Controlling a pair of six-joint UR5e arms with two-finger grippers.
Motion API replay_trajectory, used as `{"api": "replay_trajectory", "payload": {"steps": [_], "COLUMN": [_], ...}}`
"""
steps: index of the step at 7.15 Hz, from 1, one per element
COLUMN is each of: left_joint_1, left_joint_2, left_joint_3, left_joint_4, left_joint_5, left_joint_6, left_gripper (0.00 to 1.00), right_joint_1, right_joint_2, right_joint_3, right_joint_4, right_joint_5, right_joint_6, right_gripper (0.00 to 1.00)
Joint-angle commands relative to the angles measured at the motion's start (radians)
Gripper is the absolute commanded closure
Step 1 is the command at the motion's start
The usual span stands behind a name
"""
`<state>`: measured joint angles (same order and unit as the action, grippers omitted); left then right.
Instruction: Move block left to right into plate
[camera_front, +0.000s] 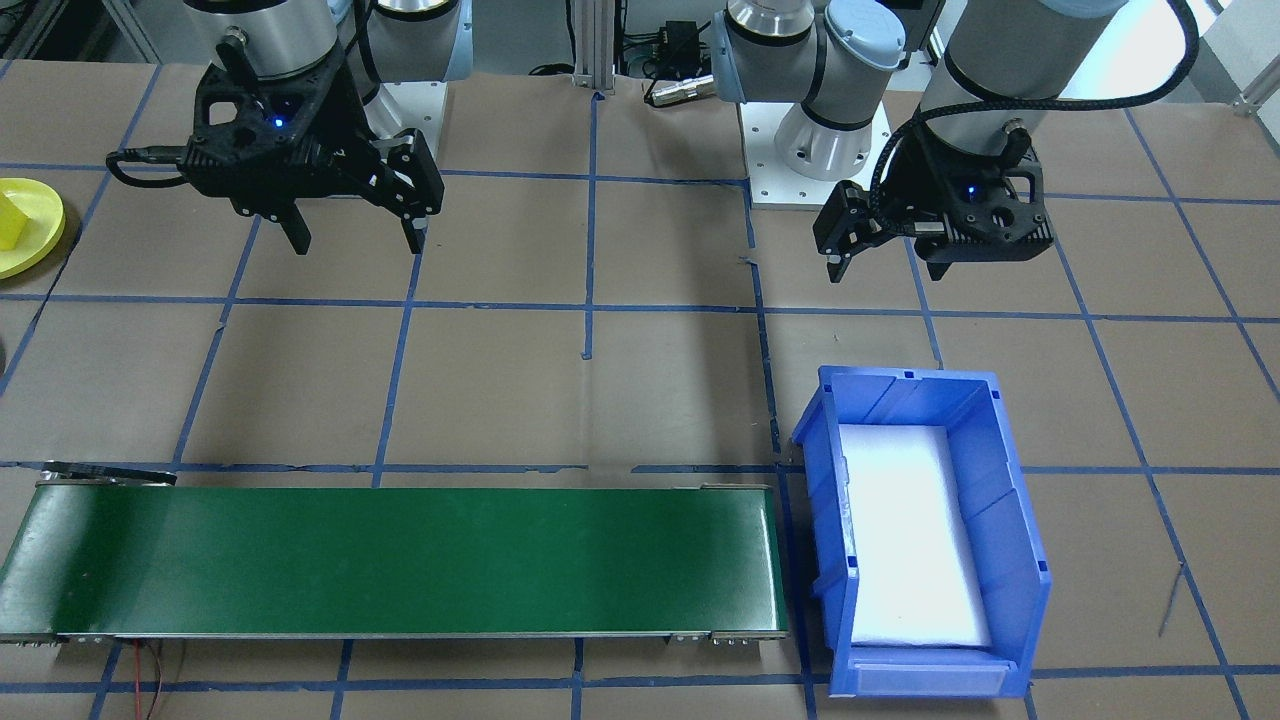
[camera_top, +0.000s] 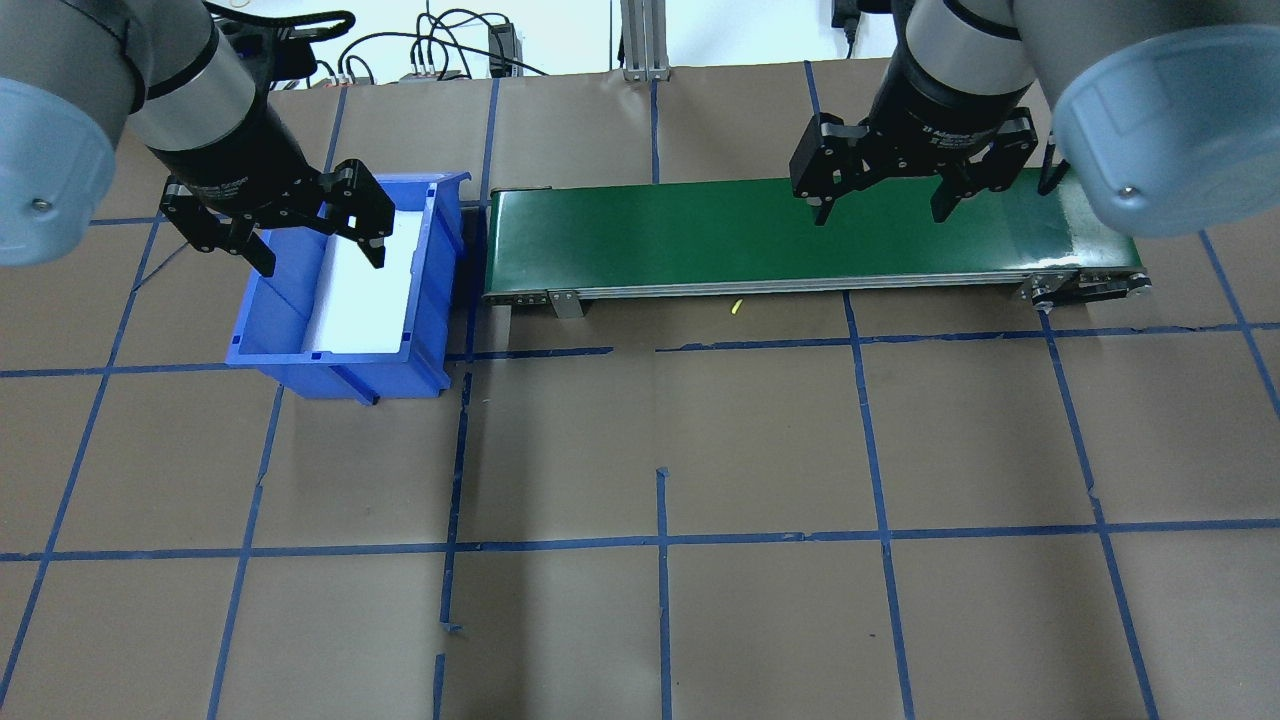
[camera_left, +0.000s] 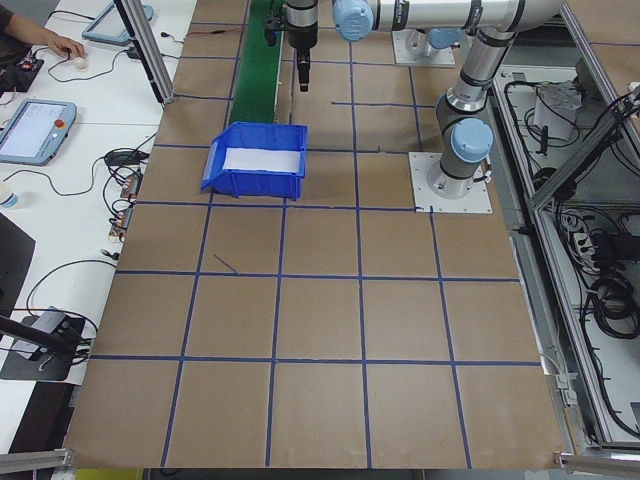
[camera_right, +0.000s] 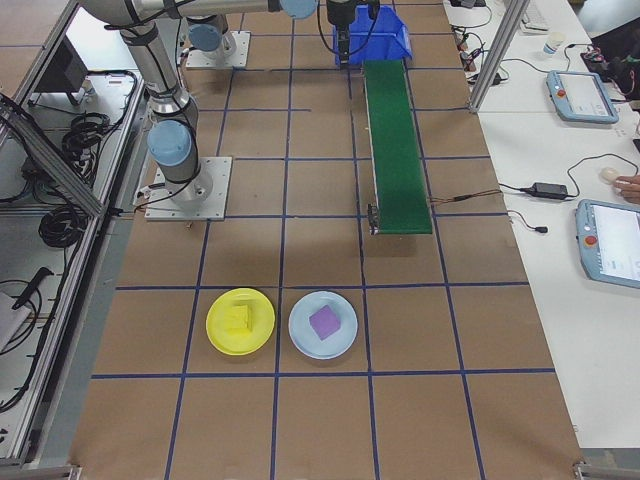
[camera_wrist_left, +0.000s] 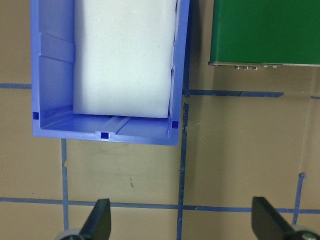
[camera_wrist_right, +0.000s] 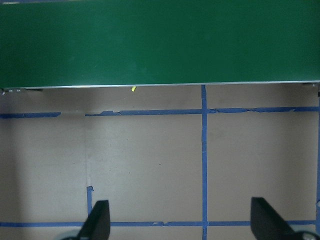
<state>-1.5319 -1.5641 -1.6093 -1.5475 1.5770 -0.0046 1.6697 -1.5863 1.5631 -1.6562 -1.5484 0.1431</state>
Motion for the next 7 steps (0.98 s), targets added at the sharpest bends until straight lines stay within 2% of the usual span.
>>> {"api": "replay_trajectory", "payload": {"steps": [1,2,3,7], "left_joint_1": [-0.007,-0.005,-0.004,-0.005], "left_joint_2": [-0.007,-0.007,-0.005,0.001], "left_joint_3": [0.003,0.002,0.003,-0.011], "left_joint_4": [0.007,0.007,0.009,0.007], "left_joint_5": [-0.011,-0.009,-0.008,0.002], "left_joint_6": [0.021,0.023,0.021,0.015], "left_gripper": [0.00,0.00,0.00,0.00], "right_joint_1": [-0.019,-0.019,-0.019,-0.013], "right_joint_2": [0.000,-0.003,-0.003,-0.006], "right_joint_3": [-0.009,-0.009,-0.009,-0.008], "right_joint_4": [0.015,0.091,0.116,0.108], "right_joint_5": [-0.001,-0.007,-0.007,-0.010], "right_joint_6": [0.137,0.135,0.130,0.130], "right_gripper": [0.00,0.00,0.00,0.00]}}
